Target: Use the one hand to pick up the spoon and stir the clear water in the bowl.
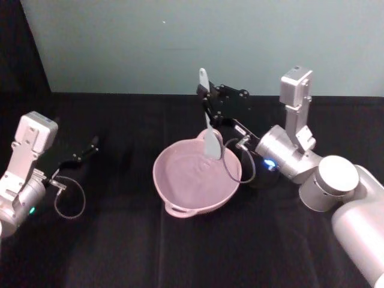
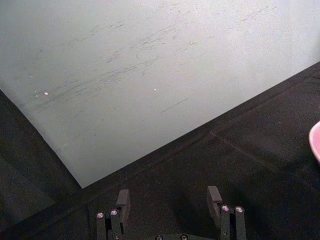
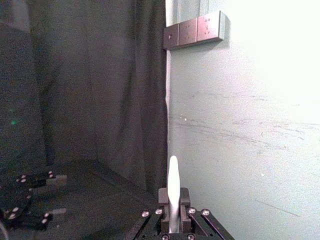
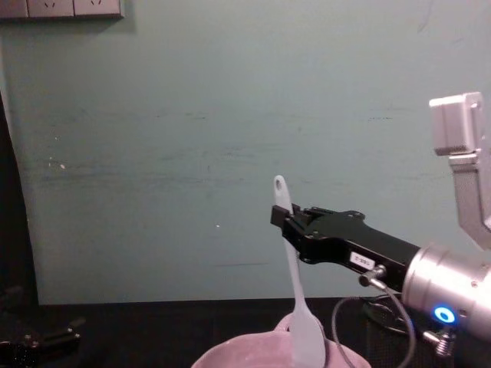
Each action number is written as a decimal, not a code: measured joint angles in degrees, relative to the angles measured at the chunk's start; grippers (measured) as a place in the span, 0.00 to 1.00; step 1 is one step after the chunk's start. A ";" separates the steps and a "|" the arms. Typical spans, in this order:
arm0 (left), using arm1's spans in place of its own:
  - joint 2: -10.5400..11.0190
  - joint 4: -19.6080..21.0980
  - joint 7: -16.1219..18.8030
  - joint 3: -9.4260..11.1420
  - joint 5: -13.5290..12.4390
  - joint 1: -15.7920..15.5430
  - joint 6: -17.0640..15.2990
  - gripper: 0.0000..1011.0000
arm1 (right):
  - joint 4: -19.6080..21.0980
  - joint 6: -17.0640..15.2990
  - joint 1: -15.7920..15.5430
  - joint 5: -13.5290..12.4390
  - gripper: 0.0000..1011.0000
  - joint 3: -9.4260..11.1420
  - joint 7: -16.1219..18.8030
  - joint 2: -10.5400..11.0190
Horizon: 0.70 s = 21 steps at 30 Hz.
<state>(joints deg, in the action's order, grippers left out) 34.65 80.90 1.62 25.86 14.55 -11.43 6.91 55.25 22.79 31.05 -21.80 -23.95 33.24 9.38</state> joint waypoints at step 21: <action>0.00 0.00 0.00 0.00 0.00 0.00 0.00 1.00 | 16.42 -7.10 -10.22 -5.38 0.13 -0.87 4.08 5.07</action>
<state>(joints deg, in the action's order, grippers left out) 34.65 80.90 1.62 25.86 14.55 -11.43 6.91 71.66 15.69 20.83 -27.17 -24.82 37.32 14.45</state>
